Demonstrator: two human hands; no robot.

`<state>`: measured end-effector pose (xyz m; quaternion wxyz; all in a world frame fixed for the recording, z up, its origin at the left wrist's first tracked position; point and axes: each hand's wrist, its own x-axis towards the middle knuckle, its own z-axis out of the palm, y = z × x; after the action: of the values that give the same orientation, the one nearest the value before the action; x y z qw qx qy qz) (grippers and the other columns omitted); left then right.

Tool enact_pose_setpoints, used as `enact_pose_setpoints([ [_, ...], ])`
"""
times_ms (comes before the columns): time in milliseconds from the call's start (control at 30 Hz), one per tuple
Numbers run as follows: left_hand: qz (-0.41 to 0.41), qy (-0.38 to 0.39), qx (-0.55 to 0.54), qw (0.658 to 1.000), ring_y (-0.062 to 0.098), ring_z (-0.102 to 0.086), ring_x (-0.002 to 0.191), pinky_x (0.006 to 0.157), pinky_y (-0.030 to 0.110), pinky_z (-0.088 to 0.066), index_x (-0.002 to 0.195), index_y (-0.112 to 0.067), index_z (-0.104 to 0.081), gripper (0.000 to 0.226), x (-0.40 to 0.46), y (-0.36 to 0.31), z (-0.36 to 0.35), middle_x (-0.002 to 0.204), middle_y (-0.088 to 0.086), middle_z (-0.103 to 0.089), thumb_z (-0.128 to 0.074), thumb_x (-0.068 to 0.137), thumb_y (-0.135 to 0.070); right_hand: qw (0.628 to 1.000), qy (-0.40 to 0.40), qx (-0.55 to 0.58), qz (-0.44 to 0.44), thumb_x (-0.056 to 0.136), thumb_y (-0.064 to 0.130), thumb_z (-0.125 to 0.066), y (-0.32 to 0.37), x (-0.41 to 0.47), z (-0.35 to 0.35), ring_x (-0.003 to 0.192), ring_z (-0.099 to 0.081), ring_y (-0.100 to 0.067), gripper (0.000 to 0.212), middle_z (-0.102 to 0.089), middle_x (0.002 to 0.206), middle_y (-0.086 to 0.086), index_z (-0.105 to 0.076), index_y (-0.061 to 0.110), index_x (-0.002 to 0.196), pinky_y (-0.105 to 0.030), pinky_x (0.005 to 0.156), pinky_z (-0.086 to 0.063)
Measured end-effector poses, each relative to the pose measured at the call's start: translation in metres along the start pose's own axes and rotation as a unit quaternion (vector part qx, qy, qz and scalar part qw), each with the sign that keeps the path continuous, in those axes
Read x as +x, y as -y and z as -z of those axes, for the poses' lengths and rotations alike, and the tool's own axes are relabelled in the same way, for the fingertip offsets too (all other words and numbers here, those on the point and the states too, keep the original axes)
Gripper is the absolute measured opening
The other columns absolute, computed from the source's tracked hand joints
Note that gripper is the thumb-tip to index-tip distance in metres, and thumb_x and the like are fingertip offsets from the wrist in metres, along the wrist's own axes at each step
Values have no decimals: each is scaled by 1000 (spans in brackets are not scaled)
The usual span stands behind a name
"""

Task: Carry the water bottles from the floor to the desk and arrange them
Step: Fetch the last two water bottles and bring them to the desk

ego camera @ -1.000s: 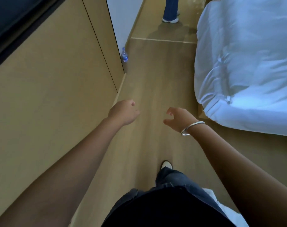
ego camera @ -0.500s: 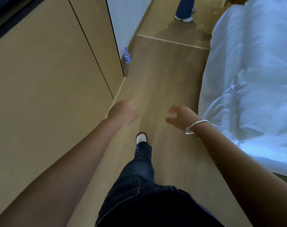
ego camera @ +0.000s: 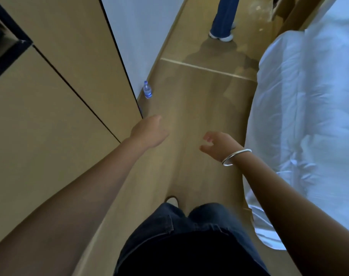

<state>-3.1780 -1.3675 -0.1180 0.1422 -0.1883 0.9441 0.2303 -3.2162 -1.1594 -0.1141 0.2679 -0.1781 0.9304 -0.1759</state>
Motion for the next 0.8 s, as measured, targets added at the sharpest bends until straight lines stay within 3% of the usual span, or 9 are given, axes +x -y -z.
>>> enact_pose_setpoints([
  [167, 34, 26, 8, 999, 27, -54, 87, 72, 31, -42, 107, -9, -53, 27, 67, -14, 4, 101, 8, -57, -53, 84, -23, 999, 32, 17, 6, 88, 32, -55, -10, 72, 27, 115, -51, -23, 42, -55, 127, -7, -51, 13, 126, -27, 91, -39],
  [333, 62, 18, -39, 997, 26, -55, 100, 81, 32, -45, 119, -14, -50, 38, 149, -41, 8, 114, 4, -55, -53, 85, -30, 998, 60, 12, 22, 88, 35, -55, -34, 164, 70, 114, -52, -22, 44, -54, 127, -5, -49, 16, 128, -26, 88, -38],
  [433, 93, 0, -76, 993, 25, -56, 98, 73, 29, -42, 121, -15, -50, 40, 199, -61, 14, 117, 4, -56, -53, 84, -30, 996, 80, -10, 48, 89, 33, -54, -48, 220, 105, 115, -51, -23, 44, -54, 128, -7, -48, 14, 127, -26, 88, -37],
  [633, 174, -11, -123, 977, 24, -53, 115, 94, 34, -44, 136, -15, -43, 56, 273, -96, 23, 132, 4, -51, -56, 85, -32, 987, 133, -46, 81, 89, 32, -55, -62, 315, 169, 120, -48, -24, 43, -50, 133, -8, -48, 12, 127, -30, 98, -35],
  [800, 212, -33, -134, 968, 27, -53, 115, 93, 34, -43, 134, -12, -46, 53, 318, -105, 36, 130, 8, -52, -57, 85, -30, 980, 153, -49, 119, 90, 26, -56, -52, 384, 200, 116, -49, -26, 39, -53, 129, -13, -52, 5, 122, -22, 83, -30],
])
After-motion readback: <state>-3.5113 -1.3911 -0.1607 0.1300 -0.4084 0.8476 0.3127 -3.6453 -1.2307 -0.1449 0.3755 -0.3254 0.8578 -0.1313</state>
